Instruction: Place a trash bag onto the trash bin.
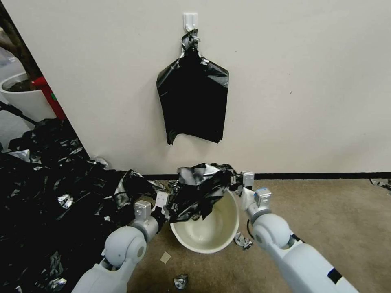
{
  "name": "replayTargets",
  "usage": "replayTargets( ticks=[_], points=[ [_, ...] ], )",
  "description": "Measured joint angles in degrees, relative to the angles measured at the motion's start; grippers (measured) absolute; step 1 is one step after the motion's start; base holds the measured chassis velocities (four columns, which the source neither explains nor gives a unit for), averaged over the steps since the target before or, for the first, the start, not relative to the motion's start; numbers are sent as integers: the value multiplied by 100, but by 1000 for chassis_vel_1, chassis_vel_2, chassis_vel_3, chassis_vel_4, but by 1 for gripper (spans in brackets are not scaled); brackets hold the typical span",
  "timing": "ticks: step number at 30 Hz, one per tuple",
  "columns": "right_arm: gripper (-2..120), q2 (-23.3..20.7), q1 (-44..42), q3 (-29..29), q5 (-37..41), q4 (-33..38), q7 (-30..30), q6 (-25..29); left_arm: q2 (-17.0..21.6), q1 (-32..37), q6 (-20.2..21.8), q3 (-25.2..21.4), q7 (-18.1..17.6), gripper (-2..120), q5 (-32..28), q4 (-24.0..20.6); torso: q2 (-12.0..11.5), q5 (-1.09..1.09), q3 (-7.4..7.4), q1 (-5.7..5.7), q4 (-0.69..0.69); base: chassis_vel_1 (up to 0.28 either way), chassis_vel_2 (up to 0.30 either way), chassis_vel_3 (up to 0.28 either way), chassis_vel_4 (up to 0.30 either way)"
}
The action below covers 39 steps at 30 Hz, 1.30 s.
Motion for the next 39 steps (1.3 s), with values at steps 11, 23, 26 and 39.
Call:
replayTargets(
  ticks=[11, 23, 26, 39],
  points=[
    [0, -367, -1015, -303, 1180, 905, -86, -368, -187, -103, -1092, -170, -296, 3, -568, 191, 0, 0, -1, 0, -1, 0, 0, 0, 0],
    [17, -325, -1332, -476, 1685, 1603, 67, -873, -258, -84, -1228, -279, -603, 3, -821, 180, 0, 1, -1, 0, 1, 0, 0, 0, 0],
    [27, -429, -1396, -489, 1502, 1831, 69, -774, -268, -95, -1250, -294, -628, 3, -824, 284, 0, -1, -1, 0, 0, 0, 0, 0, 0],
    [76, -1012, -1513, -528, 1338, 2519, 828, -1354, -381, -293, -1262, -255, -727, 3, -677, 672, 0, 1, 0, 0, 0, 0, 0, 0, 0]
  ],
)
